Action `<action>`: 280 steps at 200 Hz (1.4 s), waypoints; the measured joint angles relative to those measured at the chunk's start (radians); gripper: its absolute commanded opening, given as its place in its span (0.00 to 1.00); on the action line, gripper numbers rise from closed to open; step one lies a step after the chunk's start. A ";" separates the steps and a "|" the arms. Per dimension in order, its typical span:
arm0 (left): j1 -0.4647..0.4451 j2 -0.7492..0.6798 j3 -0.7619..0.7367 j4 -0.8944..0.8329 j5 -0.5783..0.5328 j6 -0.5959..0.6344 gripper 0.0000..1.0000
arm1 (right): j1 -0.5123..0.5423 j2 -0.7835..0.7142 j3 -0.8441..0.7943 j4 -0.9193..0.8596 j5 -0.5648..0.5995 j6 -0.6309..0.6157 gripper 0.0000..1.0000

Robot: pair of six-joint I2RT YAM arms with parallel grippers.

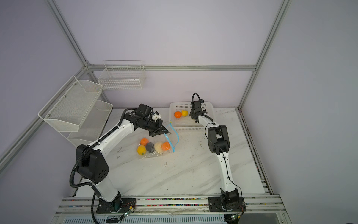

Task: Place the food in the zip-top bag and seal the zipper
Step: 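Lower the right gripper onto the long yellow fruit and close, then lift the yellow fruit with the right gripper and carry it to the bag mouth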

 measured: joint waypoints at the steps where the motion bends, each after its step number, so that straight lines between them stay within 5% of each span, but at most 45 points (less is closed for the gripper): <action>1: 0.000 0.000 0.000 0.000 0.000 0.000 0.00 | 0.000 -0.001 -0.001 0.000 -0.001 0.000 0.50; 165: 0.000 0.000 0.000 0.000 -0.005 0.000 0.00 | 0.012 -0.565 -0.521 0.179 -0.380 -0.031 0.49; 280: 0.000 0.000 0.000 0.000 -0.007 0.000 0.00 | 0.191 -0.774 -0.737 0.147 -0.634 -0.133 0.41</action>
